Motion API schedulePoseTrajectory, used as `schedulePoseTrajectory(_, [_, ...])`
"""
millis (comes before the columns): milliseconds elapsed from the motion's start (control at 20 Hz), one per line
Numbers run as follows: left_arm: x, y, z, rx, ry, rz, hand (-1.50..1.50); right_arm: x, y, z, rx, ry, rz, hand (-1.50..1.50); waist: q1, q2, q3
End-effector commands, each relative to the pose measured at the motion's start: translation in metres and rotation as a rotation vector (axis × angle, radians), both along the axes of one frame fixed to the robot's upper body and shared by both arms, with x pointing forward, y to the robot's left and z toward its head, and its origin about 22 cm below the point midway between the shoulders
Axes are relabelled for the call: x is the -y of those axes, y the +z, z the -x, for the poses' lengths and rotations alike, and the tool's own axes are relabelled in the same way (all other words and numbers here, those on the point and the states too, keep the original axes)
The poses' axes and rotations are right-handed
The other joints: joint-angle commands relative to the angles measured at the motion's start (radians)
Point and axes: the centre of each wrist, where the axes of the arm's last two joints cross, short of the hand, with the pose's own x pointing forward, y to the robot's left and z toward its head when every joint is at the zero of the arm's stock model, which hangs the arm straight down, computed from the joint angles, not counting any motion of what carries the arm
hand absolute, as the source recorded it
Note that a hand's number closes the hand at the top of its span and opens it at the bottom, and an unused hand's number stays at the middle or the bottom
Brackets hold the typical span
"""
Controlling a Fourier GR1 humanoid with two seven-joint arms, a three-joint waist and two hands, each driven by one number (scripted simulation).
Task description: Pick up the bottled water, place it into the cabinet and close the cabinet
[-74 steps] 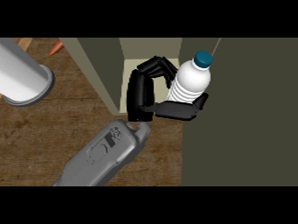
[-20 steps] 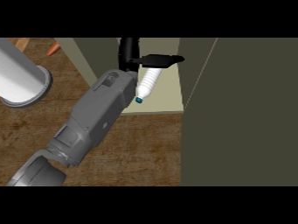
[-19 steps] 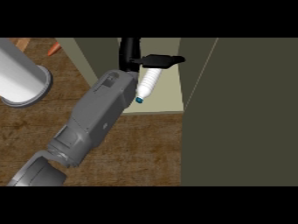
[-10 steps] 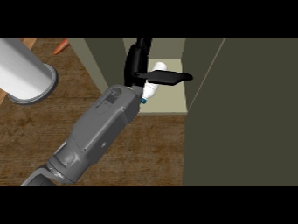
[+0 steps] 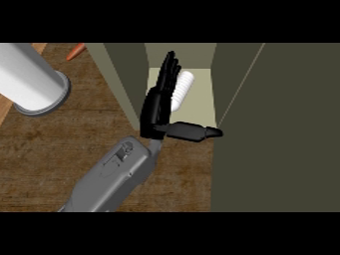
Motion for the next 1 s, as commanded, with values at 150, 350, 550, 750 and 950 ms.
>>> schedulePoseTrajectory(150, [-0.028,-0.005,0.048,-0.032,-0.017,0.049,-1.50,-0.017,0.041,0.001,0.068,0.050,0.071,-1.50,-0.010,0.003,0.000])
schedulePoseTrajectory(350, [-0.054,-0.004,0.071,-0.030,-0.024,0.054,-1.50,-0.021,0.031,-0.010,-0.014,0.204,0.094,1.50,0.005,0.005,0.000])
schedulePoseTrajectory(550, [-0.057,-0.010,0.106,-0.021,0.020,0.075,-1.50,-0.033,0.039,-0.007,-0.043,0.337,0.104,1.50,-0.004,0.002,0.000])
schedulePoseTrajectory(750, [-0.079,-0.009,0.126,-0.043,0.004,0.084,-1.50,-0.043,0.048,-0.008,-0.054,0.404,0.134,1.50,-0.003,0.003,-0.002])
schedulePoseTrajectory(950, [-0.093,-0.018,0.143,-0.026,0.040,0.080,-1.50,-0.059,0.053,-0.006,-0.076,0.462,0.104,1.50,-0.007,0.005,-0.003])
